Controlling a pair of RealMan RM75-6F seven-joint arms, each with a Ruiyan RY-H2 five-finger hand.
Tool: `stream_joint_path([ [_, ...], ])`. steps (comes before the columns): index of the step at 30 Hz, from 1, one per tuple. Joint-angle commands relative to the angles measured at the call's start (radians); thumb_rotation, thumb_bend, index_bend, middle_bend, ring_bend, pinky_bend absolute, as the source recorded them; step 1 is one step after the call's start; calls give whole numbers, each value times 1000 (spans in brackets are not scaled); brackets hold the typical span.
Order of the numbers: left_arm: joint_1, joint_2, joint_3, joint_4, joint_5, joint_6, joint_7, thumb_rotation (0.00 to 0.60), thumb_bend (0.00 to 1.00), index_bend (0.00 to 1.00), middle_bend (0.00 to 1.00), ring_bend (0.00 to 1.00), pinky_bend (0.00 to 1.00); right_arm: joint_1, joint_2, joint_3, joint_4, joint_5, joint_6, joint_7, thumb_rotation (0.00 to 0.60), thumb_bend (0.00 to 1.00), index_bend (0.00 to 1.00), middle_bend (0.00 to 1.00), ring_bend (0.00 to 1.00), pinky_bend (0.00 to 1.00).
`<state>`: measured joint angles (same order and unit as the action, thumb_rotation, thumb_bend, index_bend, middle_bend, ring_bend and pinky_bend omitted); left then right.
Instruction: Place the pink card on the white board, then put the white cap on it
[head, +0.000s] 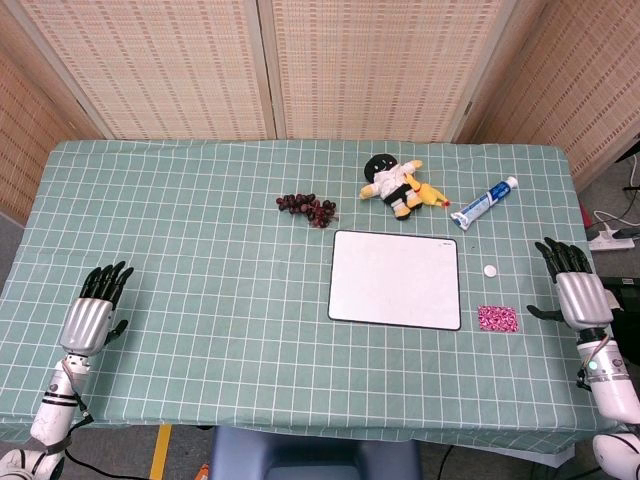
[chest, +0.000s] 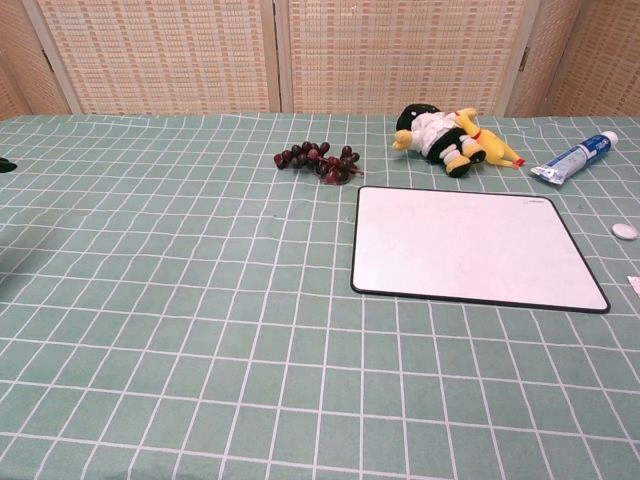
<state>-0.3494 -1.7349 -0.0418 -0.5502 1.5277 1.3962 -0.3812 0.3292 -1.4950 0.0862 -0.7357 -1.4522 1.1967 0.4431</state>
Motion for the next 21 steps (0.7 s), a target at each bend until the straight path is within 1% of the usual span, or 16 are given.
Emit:
stream_joint_path([
  [1,-2,-4,2,4,4,2,1,600,193,0,0,0,0,-1,1,0,-1,0,1,2,600,0,39,0,0,0],
  [9,-6,-4,10,6,11,0,-6,600,192,0,0,0,0,-5,3,-1,-1,-2,7,3,600,0,39,0,0,0],
  [14,-1,0,10,15,7,-6,-24,600,192,0,0,0,0,3,5,-8,-21,-8,-7,-31,600,0,84,0,0,0],
  [21,2,-4,8,15,3,-6,-11,600,192,0,0,0,0,7,11,-18,-44,-14,-20,-69,600,0,92,0,0,0],
])
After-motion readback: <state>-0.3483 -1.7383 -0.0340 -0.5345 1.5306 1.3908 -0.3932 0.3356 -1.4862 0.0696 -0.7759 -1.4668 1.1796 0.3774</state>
